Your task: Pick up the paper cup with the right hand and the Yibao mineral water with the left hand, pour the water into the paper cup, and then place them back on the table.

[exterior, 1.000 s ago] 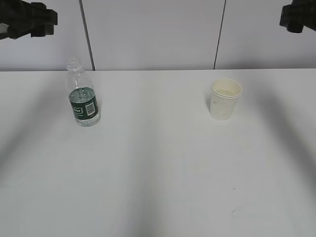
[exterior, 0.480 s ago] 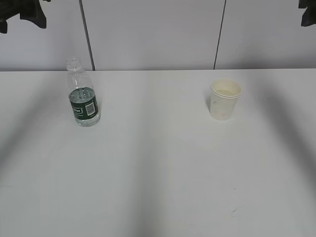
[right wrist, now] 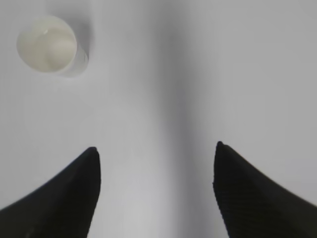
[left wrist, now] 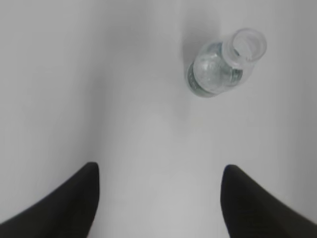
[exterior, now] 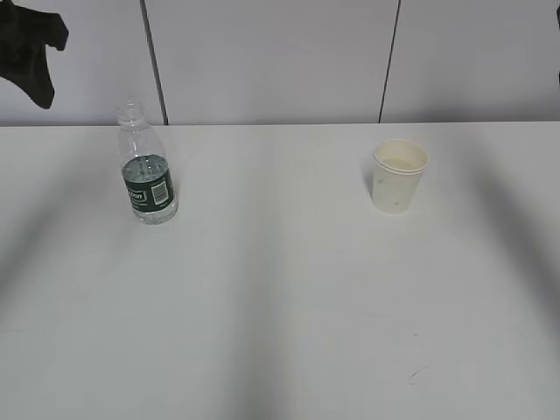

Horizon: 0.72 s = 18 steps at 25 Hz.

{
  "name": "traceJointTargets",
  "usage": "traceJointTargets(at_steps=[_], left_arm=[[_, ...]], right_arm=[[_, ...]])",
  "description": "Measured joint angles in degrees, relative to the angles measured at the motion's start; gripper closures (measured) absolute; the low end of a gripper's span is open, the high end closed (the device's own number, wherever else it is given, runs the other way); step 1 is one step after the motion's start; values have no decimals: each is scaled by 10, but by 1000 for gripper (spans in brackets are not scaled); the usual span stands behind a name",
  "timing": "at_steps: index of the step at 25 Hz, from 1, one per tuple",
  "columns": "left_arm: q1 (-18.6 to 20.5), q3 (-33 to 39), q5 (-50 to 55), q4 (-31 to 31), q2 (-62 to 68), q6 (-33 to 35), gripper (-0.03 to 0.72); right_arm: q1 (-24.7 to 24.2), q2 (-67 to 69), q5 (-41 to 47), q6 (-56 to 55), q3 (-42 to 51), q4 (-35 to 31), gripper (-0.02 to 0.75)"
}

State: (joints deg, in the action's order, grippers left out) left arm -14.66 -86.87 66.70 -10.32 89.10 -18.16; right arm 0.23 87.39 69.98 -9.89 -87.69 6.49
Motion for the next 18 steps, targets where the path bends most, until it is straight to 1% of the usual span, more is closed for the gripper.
traceJointTargets(at_steps=[5,9,12,18], left_arm=[[0,0,40,4,0,23,221],[0,0,44,7,0,41,222],[0,-1,44,24,0,53,230],[0,-1,44,55,-17,77,240]], right_arm=[[0,0,9,20,-1,-8,186],[0,-1,10,32,-2,-43,186],[0,-7,11,36,-1,-61,186],[0,-76,13,41,57,-68,186]])
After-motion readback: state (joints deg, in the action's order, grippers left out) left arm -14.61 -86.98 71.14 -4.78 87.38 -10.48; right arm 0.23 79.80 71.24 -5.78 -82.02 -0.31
